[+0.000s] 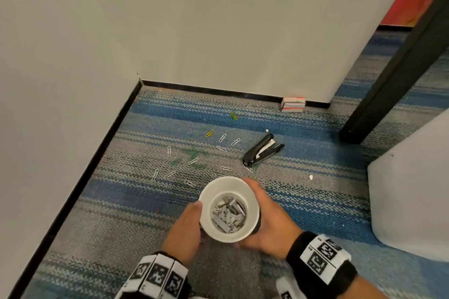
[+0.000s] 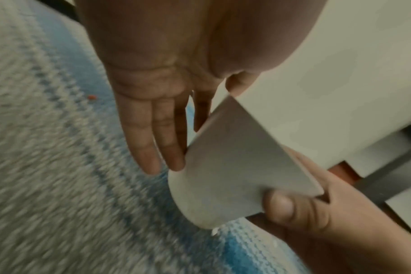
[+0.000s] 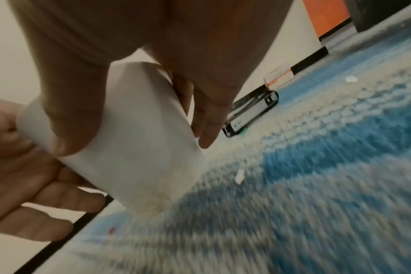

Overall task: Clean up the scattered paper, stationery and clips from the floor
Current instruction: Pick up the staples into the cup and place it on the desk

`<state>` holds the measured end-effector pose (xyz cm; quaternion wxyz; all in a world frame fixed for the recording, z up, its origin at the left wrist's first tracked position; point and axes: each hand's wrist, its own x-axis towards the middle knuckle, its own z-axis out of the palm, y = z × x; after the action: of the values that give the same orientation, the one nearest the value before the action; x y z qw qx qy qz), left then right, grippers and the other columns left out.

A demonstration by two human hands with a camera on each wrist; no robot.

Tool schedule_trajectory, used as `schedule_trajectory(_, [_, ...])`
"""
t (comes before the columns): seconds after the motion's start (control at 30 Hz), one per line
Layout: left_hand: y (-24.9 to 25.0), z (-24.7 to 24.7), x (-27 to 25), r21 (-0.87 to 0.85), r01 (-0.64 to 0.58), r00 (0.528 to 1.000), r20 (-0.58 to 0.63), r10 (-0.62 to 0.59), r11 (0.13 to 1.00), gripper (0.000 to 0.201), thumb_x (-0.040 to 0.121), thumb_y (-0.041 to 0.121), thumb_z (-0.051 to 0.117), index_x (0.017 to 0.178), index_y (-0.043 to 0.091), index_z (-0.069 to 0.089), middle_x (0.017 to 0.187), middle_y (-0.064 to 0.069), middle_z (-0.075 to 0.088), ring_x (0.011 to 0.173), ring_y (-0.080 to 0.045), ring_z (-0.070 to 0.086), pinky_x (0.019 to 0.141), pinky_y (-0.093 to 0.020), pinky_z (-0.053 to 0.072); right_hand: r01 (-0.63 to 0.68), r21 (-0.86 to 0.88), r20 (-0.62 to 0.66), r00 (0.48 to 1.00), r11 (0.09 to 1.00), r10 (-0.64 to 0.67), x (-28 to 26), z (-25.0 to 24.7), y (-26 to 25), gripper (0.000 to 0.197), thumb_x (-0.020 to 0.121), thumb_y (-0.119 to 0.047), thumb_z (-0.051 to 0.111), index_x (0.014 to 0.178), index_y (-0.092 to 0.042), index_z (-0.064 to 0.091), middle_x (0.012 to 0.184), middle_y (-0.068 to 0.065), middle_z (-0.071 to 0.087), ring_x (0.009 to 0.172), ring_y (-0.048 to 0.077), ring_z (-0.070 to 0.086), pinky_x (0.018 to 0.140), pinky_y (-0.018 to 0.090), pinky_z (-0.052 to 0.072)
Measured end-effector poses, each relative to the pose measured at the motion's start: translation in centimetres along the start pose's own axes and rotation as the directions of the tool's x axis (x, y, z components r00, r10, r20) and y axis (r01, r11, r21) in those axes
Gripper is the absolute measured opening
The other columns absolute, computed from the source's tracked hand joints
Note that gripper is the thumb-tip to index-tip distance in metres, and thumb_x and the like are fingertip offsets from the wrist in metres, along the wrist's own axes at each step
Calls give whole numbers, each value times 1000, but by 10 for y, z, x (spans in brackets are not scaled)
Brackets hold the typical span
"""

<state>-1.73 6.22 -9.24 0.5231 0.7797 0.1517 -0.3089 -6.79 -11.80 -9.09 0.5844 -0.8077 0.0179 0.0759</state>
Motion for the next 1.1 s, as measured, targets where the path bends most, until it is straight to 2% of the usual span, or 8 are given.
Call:
schedule_trajectory(0.1, [43,-2,-18,-20,-171,985,21,171,985,60,78,77,31,102,33,63,108,-3,67,107,-24,60,102,-52,41,38,58,-48,998,998,-35,4,-27,-31,105,54,-16,89,132,-44,24,122,-36,49,115,-9,51,95,12,40])
schedule_trajectory(0.23, [122,-8,-50,-145,-425,882,155,445,893,81,43,96,40,104,45,57,107,16,65,106,-4,59,94,-42,47,89,42,-95,992,995,-84,12,-84,-102,108,50,-24,91,128,-50,21,121,-45,43,117,-15,46,91,3,37])
schedule_trajectory(0.4, [228,-18,-92,-169,-599,726,296,621,782,98,38,72,77,124,52,35,117,30,57,112,3,56,87,-25,52,212,-31,-183,959,977,-214,34,-150,-209,103,49,-28,89,124,-59,26,132,-12,44,125,7,46,103,34,43])
schedule_trajectory(0.53, [316,-32,-117,-134,-702,677,179,714,700,97,26,71,80,108,63,28,116,24,55,110,-1,58,88,-29,52,264,21,-154,954,964,-258,35,-201,-294,102,62,-20,86,124,-57,14,119,-35,47,117,-10,48,91,8,41])
schedule_trajectory(0.73, [442,-42,-185,49,-888,458,191,868,457,100,25,95,52,112,55,26,119,11,54,97,-6,63,74,-23,53,254,-84,-193,944,964,-266,11,-274,-409,111,69,-33,79,128,-60,-12,109,-57,34,110,-30,36,81,-8,31])
schedule_trajectory(0.83, [491,-39,-225,-25,-962,263,176,949,271,86,37,92,55,113,55,38,123,8,54,102,-9,62,78,-26,54,327,-151,-260,897,933,-357,-23,-305,-468,95,57,-49,79,116,-67,6,114,-50,40,110,-23,44,91,6,39])
schedule_trajectory(0.93, [534,-29,-267,-127,-972,177,172,969,199,79,38,93,53,109,59,42,115,21,59,102,-1,61,77,-27,52,395,-223,-355,819,891,-452,-57,-331,-514,71,48,-55,78,100,-53,31,111,-33,54,102,-6,58,83,25,54])
schedule_trajectory(1.1, [600,8,-320,-182,-980,51,131,990,74,60,52,88,48,102,59,32,108,18,60,91,0,64,64,-20,55,381,-459,-486,649,803,-586,-99,-377,-565,52,52,-60,73,82,-35,39,92,-19,63,79,-2,62,53,13,50])
